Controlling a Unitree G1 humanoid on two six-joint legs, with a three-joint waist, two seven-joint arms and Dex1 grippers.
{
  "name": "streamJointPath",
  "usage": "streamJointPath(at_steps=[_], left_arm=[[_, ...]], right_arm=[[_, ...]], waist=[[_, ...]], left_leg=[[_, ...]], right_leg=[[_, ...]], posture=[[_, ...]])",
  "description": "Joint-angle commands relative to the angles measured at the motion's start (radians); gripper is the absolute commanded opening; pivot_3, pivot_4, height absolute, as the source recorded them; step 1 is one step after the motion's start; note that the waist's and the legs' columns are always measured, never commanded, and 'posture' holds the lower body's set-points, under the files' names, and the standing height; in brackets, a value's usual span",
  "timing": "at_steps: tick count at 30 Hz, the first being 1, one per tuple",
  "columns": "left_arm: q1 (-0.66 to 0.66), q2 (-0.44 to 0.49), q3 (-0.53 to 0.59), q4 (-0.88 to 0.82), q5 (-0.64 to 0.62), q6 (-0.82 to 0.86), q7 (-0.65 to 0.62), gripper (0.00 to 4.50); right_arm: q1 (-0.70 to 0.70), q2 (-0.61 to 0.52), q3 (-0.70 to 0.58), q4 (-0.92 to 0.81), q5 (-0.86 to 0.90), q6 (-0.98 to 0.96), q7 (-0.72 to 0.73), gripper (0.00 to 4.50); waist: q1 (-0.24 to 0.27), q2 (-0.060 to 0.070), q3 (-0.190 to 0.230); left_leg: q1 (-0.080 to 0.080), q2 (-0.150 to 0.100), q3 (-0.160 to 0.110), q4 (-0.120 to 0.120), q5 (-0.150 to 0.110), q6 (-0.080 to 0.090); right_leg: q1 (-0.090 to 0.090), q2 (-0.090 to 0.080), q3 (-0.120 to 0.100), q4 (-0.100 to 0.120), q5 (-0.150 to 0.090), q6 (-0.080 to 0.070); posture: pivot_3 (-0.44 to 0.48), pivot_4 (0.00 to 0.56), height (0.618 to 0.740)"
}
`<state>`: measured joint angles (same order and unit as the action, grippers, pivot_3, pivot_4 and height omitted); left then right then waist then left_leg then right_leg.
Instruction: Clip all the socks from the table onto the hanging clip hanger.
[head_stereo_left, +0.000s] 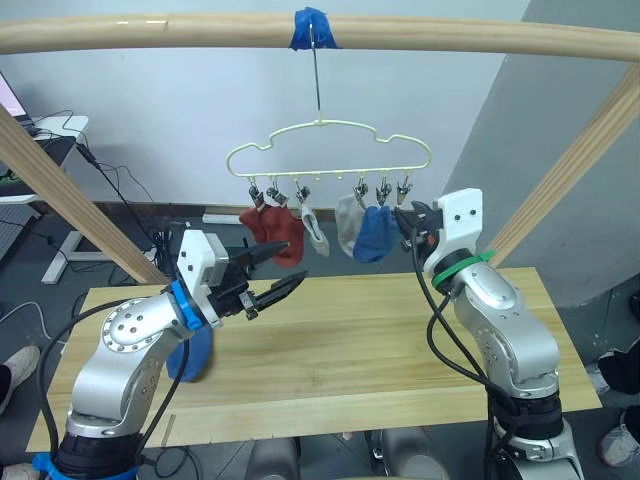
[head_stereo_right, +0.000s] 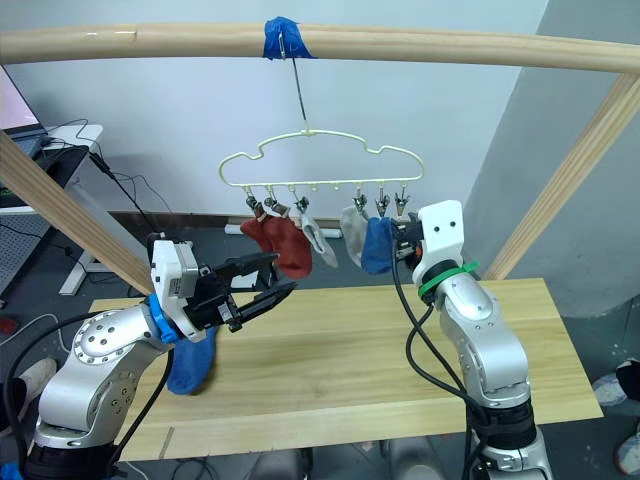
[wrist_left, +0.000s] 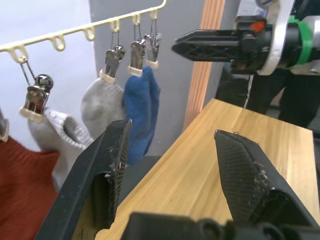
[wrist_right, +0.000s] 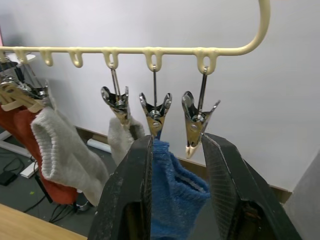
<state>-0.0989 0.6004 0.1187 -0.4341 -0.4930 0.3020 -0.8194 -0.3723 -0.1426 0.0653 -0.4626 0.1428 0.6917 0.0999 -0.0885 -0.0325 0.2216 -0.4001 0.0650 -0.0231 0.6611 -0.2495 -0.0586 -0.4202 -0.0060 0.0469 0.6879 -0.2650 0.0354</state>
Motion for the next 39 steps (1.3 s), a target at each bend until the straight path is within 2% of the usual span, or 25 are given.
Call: streamJointPath(at_steps=[1,16,19,22,39], left_arm=[[-0.023,0.003,-0.004,-0.026,-0.019,0.0,-0.006,2.93],[-0.042,0.002,-0.012,0.01,-0.008,-0.021,-0.027,2.93],[-0.043,0.0,-0.013,0.012,-0.006,-0.024,-0.028,2.93],[-0.041,0.001,-0.014,0.011,-0.004,-0.025,-0.029,2.93],[-0.06,0.001,-0.026,0.034,0.01,-0.035,-0.032,2.93]], right_arm=[[-0.026,0.024,0.0,-0.009,-0.016,0.001,-0.032,1.56],[-0.054,0.08,0.001,0.026,-0.037,0.004,-0.052,1.56],[-0.058,0.092,0.001,0.032,-0.049,0.0,-0.06,2.05],[-0.058,0.095,0.005,0.032,-0.056,0.004,-0.067,3.04],[-0.088,0.137,-0.018,0.106,-0.099,-0.039,-0.14,3.04]], waist=[[0.0,0.0,0.0],[-0.001,0.001,0.001],[-0.001,0.001,0.001],[-0.001,0.001,0.001],[-0.001,0.001,0.001]], left_leg=[[0.0,0.0,0.0,0.0,0.0,0.0],[-0.001,0.0,0.0,-0.002,0.0,0.0],[-0.001,0.0,0.0,-0.002,0.0,0.0],[-0.002,0.0,0.0,-0.003,0.0,0.0],[-0.001,0.0,0.0,-0.006,0.0,0.0]], right_leg=[[0.0,0.0,0.0,0.0,0.0,0.0],[0.0,0.0,0.0,-0.004,0.0,0.0],[0.0,0.0,0.0,-0.006,0.0,0.0],[0.0,0.0,0.0,-0.006,0.0,-0.001],[-0.001,0.0,0.0,-0.007,0.0,0.0]], posture=[[-0.125,0.201,0.74],[-0.127,0.203,0.74],[-0.127,0.203,0.74],[-0.126,0.204,0.74],[-0.127,0.203,0.74]])
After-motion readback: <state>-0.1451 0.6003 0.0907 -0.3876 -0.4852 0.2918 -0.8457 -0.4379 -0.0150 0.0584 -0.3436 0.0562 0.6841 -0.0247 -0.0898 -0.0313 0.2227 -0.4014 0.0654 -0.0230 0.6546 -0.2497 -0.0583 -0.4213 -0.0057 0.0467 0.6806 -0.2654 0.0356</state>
